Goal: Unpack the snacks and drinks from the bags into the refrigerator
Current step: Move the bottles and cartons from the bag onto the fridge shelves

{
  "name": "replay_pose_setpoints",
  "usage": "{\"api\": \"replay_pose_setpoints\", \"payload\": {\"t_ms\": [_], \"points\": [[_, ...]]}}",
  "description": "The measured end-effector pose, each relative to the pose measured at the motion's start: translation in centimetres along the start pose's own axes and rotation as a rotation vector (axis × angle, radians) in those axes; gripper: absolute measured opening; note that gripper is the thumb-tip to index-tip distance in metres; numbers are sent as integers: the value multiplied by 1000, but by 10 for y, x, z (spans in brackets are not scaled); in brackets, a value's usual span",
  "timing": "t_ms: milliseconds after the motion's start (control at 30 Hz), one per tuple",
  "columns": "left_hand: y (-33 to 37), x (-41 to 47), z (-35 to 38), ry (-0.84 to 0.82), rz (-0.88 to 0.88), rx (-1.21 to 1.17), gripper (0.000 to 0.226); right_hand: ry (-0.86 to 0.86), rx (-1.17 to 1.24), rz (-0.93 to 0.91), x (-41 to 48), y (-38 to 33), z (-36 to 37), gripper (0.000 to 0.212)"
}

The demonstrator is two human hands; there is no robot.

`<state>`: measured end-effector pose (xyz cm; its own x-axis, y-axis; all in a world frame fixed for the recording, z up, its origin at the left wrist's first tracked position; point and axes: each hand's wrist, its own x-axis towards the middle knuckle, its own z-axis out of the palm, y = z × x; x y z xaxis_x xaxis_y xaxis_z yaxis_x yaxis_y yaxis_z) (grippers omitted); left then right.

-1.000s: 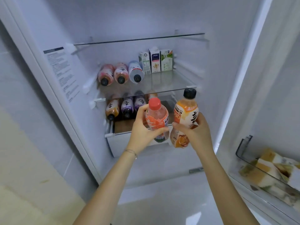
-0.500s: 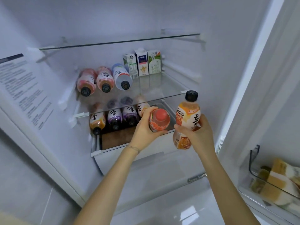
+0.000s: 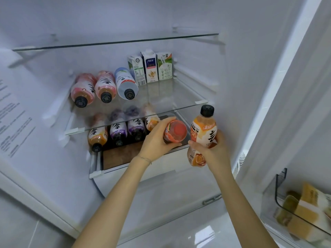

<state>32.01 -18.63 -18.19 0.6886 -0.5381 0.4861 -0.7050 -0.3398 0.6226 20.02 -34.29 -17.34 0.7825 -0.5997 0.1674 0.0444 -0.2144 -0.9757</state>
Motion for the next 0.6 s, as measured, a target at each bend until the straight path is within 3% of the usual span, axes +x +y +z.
{"api": "replay_pose_setpoints", "payload": {"t_ms": [600], "points": [[-33, 26, 14, -139, 201, 312, 77, 8, -1, 33, -5, 8, -1, 53]]}}
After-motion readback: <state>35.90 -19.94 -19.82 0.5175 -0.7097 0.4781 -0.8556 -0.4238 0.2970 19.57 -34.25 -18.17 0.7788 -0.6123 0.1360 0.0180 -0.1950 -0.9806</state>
